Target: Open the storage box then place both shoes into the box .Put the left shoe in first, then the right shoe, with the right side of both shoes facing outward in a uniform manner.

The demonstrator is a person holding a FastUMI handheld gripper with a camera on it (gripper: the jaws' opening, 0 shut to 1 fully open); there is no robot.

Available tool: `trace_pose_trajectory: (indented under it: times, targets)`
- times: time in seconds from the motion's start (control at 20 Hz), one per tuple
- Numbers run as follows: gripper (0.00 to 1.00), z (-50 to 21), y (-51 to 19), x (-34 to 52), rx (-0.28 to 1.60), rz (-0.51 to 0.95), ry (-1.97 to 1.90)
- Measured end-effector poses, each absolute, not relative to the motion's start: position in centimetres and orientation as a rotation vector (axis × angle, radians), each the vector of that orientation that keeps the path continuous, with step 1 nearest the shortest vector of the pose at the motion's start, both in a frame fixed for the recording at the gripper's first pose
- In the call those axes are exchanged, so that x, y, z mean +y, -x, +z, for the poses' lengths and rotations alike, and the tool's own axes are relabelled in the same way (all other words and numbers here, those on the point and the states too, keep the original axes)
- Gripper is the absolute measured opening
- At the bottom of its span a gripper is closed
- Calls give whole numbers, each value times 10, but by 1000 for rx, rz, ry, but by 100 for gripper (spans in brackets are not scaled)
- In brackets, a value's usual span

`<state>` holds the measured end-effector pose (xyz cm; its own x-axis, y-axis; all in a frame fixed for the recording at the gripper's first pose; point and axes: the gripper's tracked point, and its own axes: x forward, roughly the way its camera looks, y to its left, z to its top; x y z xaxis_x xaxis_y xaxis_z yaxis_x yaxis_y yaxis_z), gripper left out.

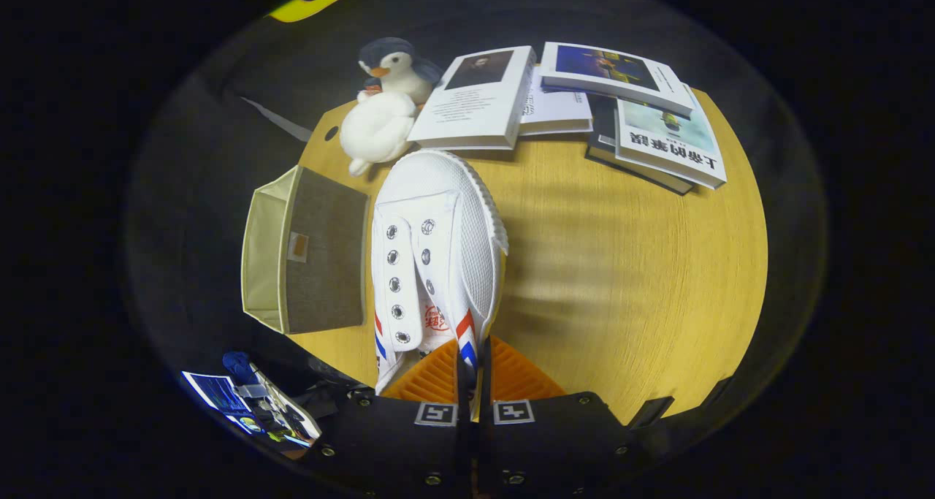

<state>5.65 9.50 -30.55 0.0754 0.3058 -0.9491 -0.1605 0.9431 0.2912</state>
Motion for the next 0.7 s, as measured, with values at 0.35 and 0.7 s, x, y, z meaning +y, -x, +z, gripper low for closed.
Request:
trace_pose_trajectory:
  times: [0.35,0.7]
  targets:
    - [4,-274,-64,179,1440,473,-75]
    - [4,-266,-67,274,1465,600,-45]
